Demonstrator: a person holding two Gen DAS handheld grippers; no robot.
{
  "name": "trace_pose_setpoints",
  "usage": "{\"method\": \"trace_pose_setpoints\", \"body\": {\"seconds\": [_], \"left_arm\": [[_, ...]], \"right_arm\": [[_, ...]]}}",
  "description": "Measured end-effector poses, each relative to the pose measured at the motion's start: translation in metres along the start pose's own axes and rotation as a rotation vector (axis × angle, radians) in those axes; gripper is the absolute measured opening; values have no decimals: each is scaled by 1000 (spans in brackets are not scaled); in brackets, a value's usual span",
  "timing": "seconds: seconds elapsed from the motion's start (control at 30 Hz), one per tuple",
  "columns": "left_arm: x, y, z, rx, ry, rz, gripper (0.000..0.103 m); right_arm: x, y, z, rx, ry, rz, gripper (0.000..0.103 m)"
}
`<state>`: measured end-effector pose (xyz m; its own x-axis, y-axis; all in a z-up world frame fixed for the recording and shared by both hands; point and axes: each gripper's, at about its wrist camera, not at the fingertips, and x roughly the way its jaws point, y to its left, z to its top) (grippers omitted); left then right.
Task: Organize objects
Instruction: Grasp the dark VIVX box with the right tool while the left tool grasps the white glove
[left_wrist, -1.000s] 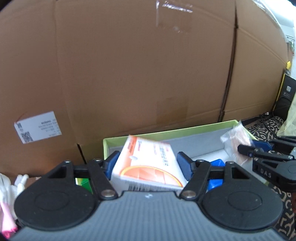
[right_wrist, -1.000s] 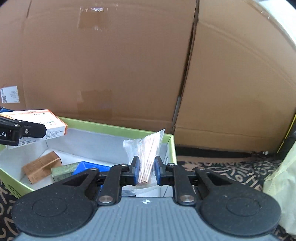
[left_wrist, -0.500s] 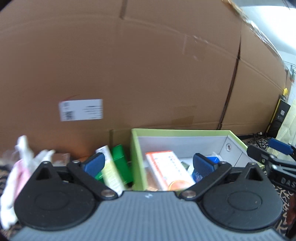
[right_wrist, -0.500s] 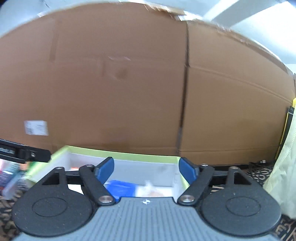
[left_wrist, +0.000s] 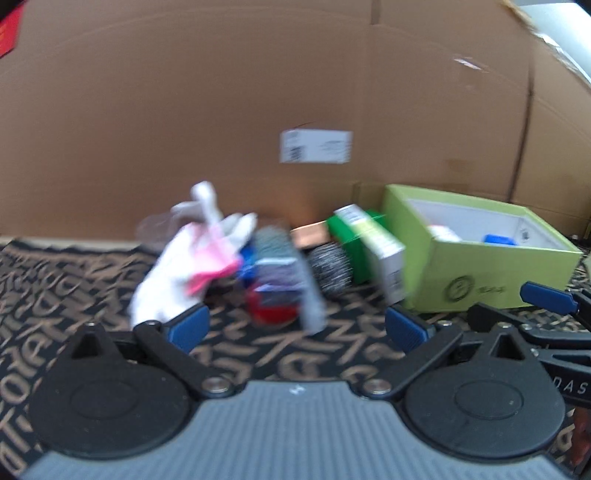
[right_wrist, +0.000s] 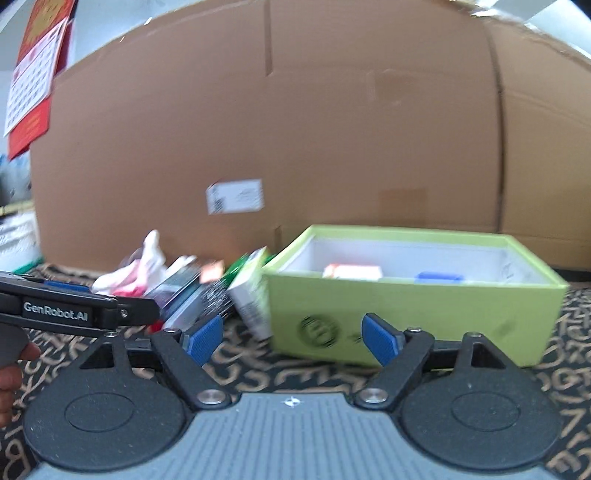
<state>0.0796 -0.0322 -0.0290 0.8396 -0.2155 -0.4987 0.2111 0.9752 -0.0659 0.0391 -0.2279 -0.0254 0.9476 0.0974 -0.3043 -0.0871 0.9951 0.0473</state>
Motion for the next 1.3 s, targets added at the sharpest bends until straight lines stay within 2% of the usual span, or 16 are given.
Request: {"method": "trace_pose_setpoints", "body": {"seconds": [0.27, 0.5, 0.63, 0.7, 0.73, 0.83, 0.9, 0.93, 1.0, 1.2, 1.27, 1.3], "left_arm": [[-3, 58, -6, -85, 17, 89, 103], [8, 84, 12, -108, -10, 114, 103], [27, 95, 25, -114, -5, 108, 100], [41, 98, 30, -109, 4, 112, 92], [48, 99, 32, -105, 13, 117, 88], [69, 108, 37, -132, 60, 82, 56], [82, 113, 37, -159, 118, 34, 8], [84, 115, 35, -172, 138, 10, 4], [76, 113, 28, -173, 140, -15, 3], [-6, 94, -10, -40, 161, -117, 3], [-26, 88, -24, -1, 187, -116, 6], [-32, 86, -28, 9, 192, -106, 14]], "right_arm": [[23, 51, -3, -48, 85, 67, 84], [75, 108, 16, -117, 118, 128, 69], [104, 136, 20, -170, 145, 96, 66], [115, 142, 19, -183, 173, 95, 46], [115, 142, 19, -176, 166, 84, 46], [89, 136, 22, -145, 130, 108, 45], [66, 130, 23, -144, 106, 134, 45], [56, 128, 22, -146, 106, 149, 45], [33, 120, 18, -142, 115, 186, 45], [-26, 89, -4, -118, 202, 296, 45], [-40, 80, -13, -117, 243, 301, 45], [-46, 77, -17, -127, 262, 292, 45]]}}
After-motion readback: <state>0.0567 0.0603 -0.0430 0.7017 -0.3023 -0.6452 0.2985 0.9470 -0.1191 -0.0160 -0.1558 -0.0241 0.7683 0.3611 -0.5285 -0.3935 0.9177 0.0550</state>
